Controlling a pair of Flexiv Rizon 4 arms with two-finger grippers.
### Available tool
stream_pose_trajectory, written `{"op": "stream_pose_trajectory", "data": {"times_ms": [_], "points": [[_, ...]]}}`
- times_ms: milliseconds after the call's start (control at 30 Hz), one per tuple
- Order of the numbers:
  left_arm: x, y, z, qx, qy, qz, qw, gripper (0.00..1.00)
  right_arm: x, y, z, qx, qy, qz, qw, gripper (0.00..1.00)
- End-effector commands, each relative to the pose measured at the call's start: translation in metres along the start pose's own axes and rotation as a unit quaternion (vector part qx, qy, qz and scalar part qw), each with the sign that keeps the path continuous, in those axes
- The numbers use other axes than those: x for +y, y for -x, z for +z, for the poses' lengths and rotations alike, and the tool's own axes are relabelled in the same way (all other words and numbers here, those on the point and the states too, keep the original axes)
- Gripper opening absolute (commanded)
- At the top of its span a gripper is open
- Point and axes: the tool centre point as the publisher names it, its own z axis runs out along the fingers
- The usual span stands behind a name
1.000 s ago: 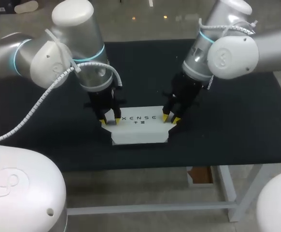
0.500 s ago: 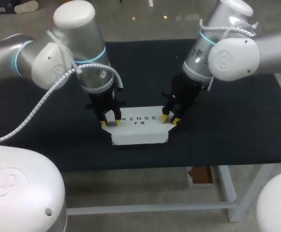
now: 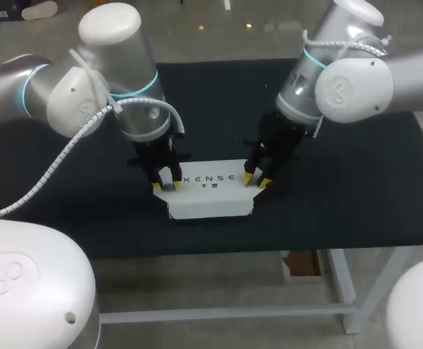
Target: Assemble the packaging by folding the flat box into shape, placing the metal phone stand inside, and closing the box properly
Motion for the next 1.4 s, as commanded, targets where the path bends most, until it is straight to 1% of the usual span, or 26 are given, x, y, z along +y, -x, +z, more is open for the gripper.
{"op": "stream_pose_trajectory", "data": {"times_ms": [33,233,300,467,667,733,867,933,967,1000,1033,1067,1100,1133,1233,1300,1367,1400], "points": [[0.0019,-0.0002,-0.0008,-0.001,-0.002,0.0,1.0,0.38,0.002,0.0,0.0017,-0.001,-0.003,0.002,1.0,0.35],[0.002,-0.0004,-0.001,0.0,0.0,-0.001,1.0,0.35,0.003,0.0,-0.0004,0.002,-0.002,0.005,1.0,0.32],[0.002,-0.0004,-0.001,0.0,0.0,-0.001,1.0,0.33,0.003,0.0,-0.0004,0.002,-0.002,0.005,1.0,0.34],[0.002,-0.0004,-0.001,0.0,0.0,-0.001,1.0,0.33,0.003,0.0,-0.0004,0.002,-0.002,0.005,1.0,0.35],[0.002,-0.0004,-0.001,0.0,0.0,-0.001,1.0,0.31,0.003,0.0,-0.0004,0.002,-0.002,0.005,1.0,0.36],[0.002,-0.0004,-0.001,0.0,0.0,-0.001,1.0,0.32,0.003,0.0,-0.0004,0.002,-0.002,0.005,1.0,0.36],[0.002,-0.0004,-0.001,0.0,0.0,-0.001,1.0,0.31,0.003,0.0,-0.0004,0.002,-0.002,0.005,1.0,0.38],[0.002,-0.0004,-0.001,0.0,0.0,-0.001,1.0,0.35,0.003,0.0,-0.0004,0.002,-0.002,0.005,1.0,0.36],[0.002,-0.0004,-0.001,0.0,0.0,-0.001,1.0,0.35,0.003,0.0,-0.0004,0.002,-0.002,0.005,1.0,0.36],[0.002,-0.0004,-0.001,0.0,0.0,-0.001,1.0,0.31,0.003,0.0,-0.0004,0.002,-0.002,0.005,1.0,0.35],[0.002,-0.0004,-0.001,0.0,0.0,-0.001,1.0,0.24,0.003,0.0,-0.0004,0.002,-0.002,0.005,1.0,0.36],[0.002,-0.0004,-0.001,0.0,0.0,-0.001,1.0,0.21,0.003,0.0,-0.0004,0.002,-0.002,0.005,1.0,0.36],[0.002,-0.0004,-0.001,0.0,0.0,-0.001,1.0,0.21,0.003,0.0,-0.0004,0.002,-0.002,0.005,1.0,0.36],[0.002,-0.0004,-0.001,0.0,0.0,-0.001,1.0,0.24,0.003,0.0,-0.0004,0.002,-0.002,0.005,1.0,0.36],[0.002,-0.0004,-0.001,0.0,0.0,-0.001,1.0,0.28,0.003,0.0,-0.0004,0.002,-0.002,0.005,1.0,0.35],[0.002,-0.0004,-0.001,0.0,0.0,-0.001,1.0,0.29,0.0034,0.0007,0.0,0.003,-0.002,0.005,1.0,0.36],[0.0023,-0.0002,-0.001,0.0,-0.001,-0.002,1.0,0.38,0.0037,0.0017,0.0013,0.003,-0.003,0.006,1.0,0.39],[0.0028,0.0001,-0.0009,0.0,-0.002,-0.003,1.0,0.39,0.0038,0.002,0.0017,0.003,-0.003,0.006,1.0,0.4]]}}
